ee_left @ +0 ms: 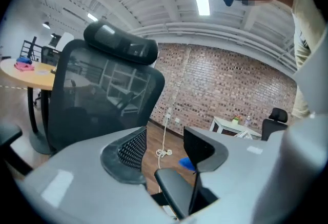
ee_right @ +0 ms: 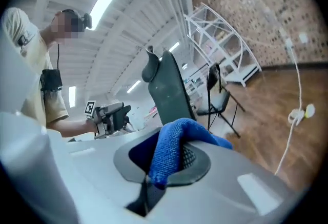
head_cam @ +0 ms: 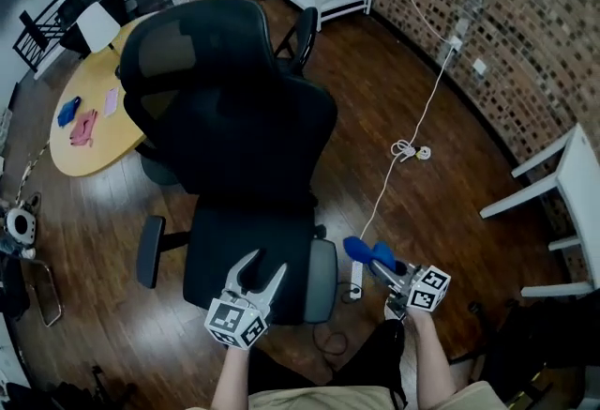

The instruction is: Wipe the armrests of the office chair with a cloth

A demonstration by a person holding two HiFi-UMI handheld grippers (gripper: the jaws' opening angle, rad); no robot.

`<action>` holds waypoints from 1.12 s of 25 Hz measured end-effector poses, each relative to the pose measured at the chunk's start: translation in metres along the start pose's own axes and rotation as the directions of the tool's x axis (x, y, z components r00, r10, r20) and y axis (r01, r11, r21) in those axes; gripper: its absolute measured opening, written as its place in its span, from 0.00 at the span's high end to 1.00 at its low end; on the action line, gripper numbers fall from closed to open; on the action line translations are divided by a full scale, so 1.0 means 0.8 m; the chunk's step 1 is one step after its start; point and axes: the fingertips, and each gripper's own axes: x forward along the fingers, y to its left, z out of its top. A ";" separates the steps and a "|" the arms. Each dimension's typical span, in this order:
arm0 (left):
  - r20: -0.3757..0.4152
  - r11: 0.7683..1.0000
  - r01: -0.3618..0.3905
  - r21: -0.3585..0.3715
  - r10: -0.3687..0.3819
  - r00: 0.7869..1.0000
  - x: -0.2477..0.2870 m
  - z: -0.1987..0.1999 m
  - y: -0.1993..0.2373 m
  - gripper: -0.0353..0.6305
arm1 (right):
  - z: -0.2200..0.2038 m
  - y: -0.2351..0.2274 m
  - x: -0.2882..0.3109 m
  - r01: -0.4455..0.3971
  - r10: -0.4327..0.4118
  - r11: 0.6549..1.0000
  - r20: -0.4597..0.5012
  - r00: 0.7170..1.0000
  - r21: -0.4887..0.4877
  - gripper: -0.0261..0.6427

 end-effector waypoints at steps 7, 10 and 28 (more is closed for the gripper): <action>0.184 0.997 -0.064 0.054 0.053 0.982 -0.040 0.151 -0.053 0.62 | 0.216 0.194 -0.019 -0.031 0.093 0.971 0.250 0.964 -0.239 0.93; 0.266 0.994 -0.064 0.087 0.038 0.963 -0.060 0.202 -0.070 0.62 | 0.262 0.268 -0.001 -0.007 0.121 0.927 0.279 0.953 -0.376 0.93; 0.436 0.955 -0.198 0.221 0.085 0.896 -0.121 0.292 -0.087 0.66 | 0.338 0.331 0.047 0.293 -0.073 0.735 0.357 0.931 -0.612 0.93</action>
